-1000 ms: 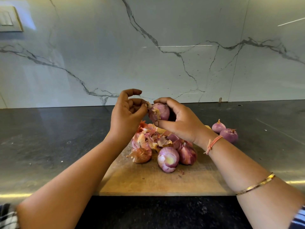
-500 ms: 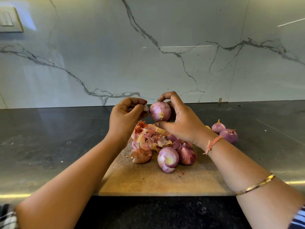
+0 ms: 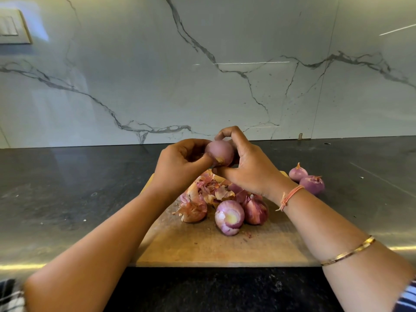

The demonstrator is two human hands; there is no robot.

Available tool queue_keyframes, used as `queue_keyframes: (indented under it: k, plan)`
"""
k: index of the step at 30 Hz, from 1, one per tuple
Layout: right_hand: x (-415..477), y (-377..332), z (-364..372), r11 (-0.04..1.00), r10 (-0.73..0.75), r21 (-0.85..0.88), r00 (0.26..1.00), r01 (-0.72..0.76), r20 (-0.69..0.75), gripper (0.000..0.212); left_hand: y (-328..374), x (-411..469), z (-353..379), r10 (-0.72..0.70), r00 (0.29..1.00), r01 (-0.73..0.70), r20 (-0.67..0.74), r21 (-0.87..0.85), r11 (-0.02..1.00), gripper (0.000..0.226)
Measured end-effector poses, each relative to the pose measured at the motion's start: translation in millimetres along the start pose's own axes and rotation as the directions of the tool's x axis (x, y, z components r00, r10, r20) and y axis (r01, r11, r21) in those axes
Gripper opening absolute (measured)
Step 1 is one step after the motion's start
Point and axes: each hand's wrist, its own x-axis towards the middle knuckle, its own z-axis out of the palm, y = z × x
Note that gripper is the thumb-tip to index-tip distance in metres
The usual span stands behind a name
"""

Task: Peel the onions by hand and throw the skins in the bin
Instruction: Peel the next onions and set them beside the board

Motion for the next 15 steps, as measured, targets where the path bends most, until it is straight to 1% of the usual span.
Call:
queue_keyframes:
  k: [7,11,15]
  plan:
    - [-0.3,0.1,0.5,1.0,0.006,0.002,1.0,-0.006,0.021,0.052,-1.1,0.0,-0.8,0.115,0.993,-0.108,-0.025,0.205,0.973,0.025]
    - [-0.3,1.0,1.6,1.0,0.017,0.019,0.999,-0.018,0.028,0.053,-4.3,1.9,-1.7,0.239,0.971,-0.229,0.012,0.339,0.913,0.024]
    - [-0.5,0.5,2.5,0.999,0.021,0.048,0.999,-0.022,0.031,0.053,-6.4,3.9,-2.7,0.303,0.952,-0.286,0.035,0.445,0.849,0.03]
